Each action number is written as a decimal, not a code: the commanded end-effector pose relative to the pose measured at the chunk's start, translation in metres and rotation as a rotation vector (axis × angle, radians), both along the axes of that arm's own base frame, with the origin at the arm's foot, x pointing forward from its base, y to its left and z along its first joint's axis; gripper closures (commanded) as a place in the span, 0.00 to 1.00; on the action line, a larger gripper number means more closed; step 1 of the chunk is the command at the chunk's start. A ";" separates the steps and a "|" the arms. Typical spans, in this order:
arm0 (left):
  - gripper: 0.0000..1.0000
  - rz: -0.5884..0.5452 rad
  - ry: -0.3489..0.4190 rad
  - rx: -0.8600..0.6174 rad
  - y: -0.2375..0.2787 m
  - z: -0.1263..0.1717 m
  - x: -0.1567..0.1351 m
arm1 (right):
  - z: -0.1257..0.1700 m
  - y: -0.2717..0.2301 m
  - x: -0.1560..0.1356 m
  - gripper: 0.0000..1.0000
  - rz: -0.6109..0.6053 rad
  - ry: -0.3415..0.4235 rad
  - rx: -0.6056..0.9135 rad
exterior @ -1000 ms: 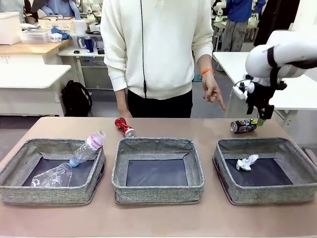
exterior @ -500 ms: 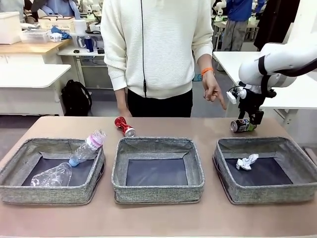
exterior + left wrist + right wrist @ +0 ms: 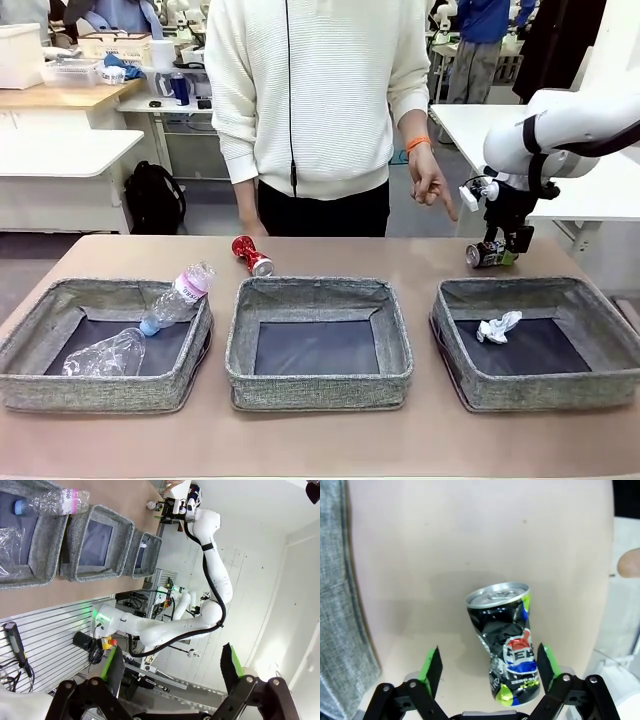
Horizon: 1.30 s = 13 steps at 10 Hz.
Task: Sort the waste into the appropriate baskets.
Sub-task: Pick up the waste item pointed out by the person.
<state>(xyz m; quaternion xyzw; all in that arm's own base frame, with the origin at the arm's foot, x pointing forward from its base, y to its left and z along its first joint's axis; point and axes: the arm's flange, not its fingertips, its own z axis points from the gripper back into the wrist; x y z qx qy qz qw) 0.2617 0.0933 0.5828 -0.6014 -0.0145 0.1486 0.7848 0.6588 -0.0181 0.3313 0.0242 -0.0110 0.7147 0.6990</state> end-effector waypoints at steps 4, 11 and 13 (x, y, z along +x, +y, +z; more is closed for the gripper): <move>0.00 0.000 -0.023 -0.011 0.000 0.002 -0.001 | -0.002 0.002 0.005 1.00 -0.009 -0.004 -0.064; 0.00 0.000 -0.023 -0.011 0.000 0.002 -0.001 | 0.003 -0.002 0.004 1.00 -0.017 0.006 -0.046; 0.00 0.000 -0.023 -0.011 0.000 0.002 -0.001 | 0.087 -0.019 -0.023 0.75 -0.254 -0.024 -0.052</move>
